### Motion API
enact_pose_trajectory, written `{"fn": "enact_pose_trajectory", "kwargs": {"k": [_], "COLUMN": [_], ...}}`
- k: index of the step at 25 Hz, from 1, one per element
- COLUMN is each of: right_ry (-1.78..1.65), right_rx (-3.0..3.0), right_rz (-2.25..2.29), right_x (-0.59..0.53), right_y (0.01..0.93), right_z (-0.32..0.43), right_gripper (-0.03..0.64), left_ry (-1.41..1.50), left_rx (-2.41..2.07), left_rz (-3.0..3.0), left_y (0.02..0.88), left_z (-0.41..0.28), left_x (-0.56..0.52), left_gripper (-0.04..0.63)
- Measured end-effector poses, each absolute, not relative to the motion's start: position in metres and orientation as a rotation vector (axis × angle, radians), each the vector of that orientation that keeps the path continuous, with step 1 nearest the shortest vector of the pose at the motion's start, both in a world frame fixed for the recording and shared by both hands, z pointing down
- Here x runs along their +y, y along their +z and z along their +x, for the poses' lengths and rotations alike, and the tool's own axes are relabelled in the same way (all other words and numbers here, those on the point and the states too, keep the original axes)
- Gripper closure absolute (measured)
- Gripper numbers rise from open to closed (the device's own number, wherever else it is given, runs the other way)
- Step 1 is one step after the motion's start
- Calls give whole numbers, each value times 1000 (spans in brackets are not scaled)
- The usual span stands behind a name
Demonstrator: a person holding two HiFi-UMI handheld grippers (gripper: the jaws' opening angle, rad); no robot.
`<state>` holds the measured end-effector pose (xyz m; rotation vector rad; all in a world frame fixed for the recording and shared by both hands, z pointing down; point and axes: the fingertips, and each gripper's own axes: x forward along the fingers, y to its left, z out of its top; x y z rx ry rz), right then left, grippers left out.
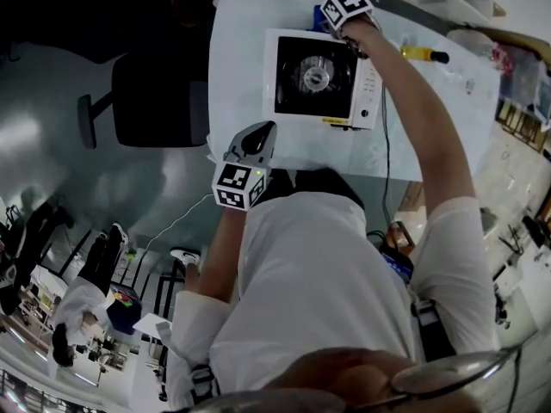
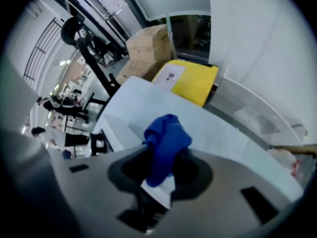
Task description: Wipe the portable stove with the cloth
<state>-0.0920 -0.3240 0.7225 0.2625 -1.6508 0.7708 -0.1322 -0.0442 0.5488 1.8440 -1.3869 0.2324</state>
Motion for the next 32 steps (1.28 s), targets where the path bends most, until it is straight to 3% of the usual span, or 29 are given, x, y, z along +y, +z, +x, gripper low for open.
{"fn": "enact_pose_trajectory", "kwargs": {"k": [32], "right_ry": [765], "right_rx": [-1583], "right_rz": [442], "right_x": [-364], "right_y": [716], "right_z": [53], "right_gripper": [494], "left_ry": [311], "left_rx": [-1361], "left_rz": [1880], "left_y": [536], "left_z": [-70], "left_x": [-30], "left_gripper": [563]}}
